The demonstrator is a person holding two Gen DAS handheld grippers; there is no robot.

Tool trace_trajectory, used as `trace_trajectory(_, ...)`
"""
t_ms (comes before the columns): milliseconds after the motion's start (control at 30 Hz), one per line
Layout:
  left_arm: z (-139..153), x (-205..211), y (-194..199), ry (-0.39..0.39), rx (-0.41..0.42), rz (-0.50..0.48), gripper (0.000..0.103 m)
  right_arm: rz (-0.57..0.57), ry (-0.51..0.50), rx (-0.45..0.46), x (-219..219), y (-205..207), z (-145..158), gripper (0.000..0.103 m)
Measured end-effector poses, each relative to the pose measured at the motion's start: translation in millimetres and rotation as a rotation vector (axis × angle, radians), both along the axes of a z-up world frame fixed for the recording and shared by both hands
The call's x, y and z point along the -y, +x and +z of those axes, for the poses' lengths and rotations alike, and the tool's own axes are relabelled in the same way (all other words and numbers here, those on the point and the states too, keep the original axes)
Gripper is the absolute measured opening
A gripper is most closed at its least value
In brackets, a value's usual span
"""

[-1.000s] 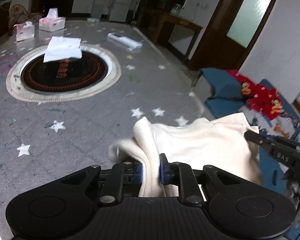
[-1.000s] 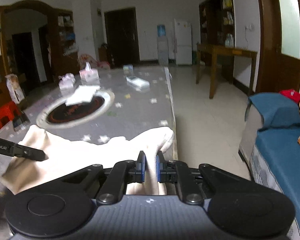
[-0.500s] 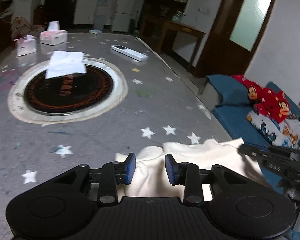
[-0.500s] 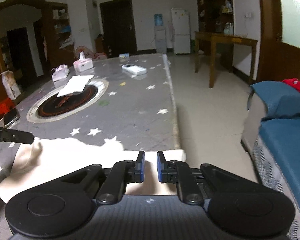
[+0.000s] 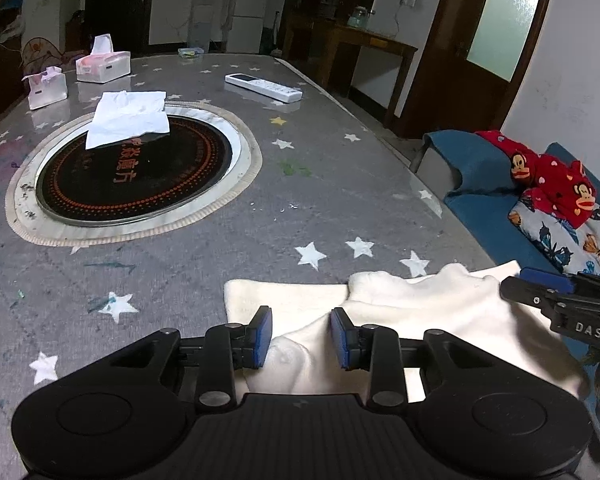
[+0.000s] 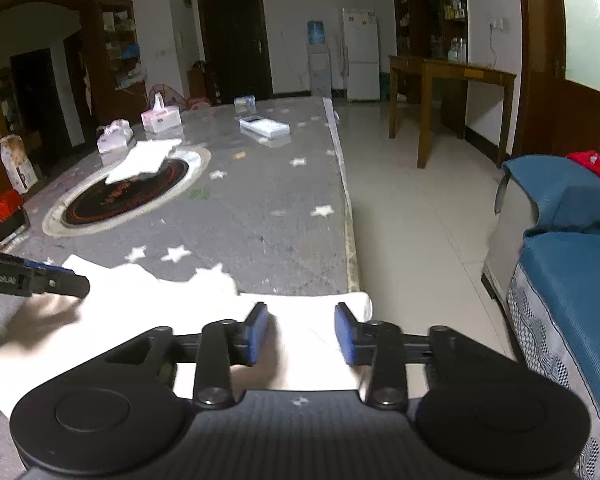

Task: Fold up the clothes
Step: 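Lower the folded sweatshirt and open both grippers, withdrawing them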

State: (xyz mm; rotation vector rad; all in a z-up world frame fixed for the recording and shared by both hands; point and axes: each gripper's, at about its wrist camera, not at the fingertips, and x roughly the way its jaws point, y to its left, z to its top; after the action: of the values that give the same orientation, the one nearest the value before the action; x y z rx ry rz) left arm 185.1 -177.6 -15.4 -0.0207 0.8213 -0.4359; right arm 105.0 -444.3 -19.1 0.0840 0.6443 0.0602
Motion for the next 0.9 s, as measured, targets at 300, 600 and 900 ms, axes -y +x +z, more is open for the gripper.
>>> trace_trajectory(300,16.7,5.6,-53.6,-0.043,0.05,-0.097,0.036,0.093,0.017,0.025,-28.4,-53.3,11.9,0.062)
trace_trajectory(600,0.7,13.9,-85.9,-0.021,0.049,-0.162,0.035,0.132,0.002,-0.004,-44.6,-95.9,-0.8,0.067)
trace_trajectory(900,6.3,-5.3,-93.6,-0.046,0.039,-0.08,0.04,0.14,-0.005,0.046,-61.4,-96.7,7.9,0.083)
